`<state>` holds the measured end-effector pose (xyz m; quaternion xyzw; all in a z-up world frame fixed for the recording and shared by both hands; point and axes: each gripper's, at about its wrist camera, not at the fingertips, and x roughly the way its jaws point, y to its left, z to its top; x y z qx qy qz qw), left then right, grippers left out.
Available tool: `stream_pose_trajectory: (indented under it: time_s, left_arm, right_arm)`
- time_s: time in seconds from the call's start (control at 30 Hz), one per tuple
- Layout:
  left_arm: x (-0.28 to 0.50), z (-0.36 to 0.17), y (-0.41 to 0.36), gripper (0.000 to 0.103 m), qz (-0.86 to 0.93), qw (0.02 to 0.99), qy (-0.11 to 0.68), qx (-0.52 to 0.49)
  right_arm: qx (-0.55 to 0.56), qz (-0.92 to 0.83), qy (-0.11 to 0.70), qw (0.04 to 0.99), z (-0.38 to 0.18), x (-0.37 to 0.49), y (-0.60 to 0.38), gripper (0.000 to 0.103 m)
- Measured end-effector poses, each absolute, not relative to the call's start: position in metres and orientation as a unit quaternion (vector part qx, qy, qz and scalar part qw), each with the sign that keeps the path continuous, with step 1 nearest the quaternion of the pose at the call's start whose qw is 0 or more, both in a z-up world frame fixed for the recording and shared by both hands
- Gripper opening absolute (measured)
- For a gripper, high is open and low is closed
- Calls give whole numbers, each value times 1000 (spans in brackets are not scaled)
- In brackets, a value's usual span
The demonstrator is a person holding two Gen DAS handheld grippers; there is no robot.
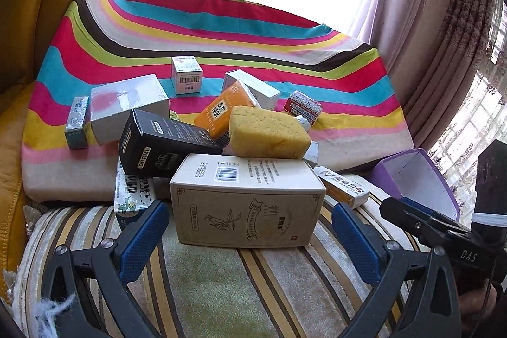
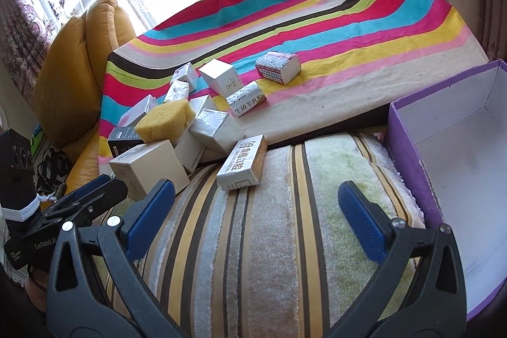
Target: Organize objects
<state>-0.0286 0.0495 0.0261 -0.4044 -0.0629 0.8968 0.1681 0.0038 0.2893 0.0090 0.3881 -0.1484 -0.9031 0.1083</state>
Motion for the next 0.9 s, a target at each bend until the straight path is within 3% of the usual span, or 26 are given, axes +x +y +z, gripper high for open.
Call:
stream_pose_trajectory:
  time_s: [0.37, 0.67, 0.9]
  left_arm:
    - [-45, 15, 61, 103, 886, 161, -47, -432]
    - [-45, 14, 62, 101, 888, 153, -38, -432]
    - [-40, 16, 62, 100, 893, 150, -40, -423]
  right_arm:
    - [441, -889, -73, 99, 5, -24, 271, 100]
    - [476, -873, -2, 106, -3, -47, 247, 70]
    - [480, -870, -3, 113, -6, -50, 248, 36]
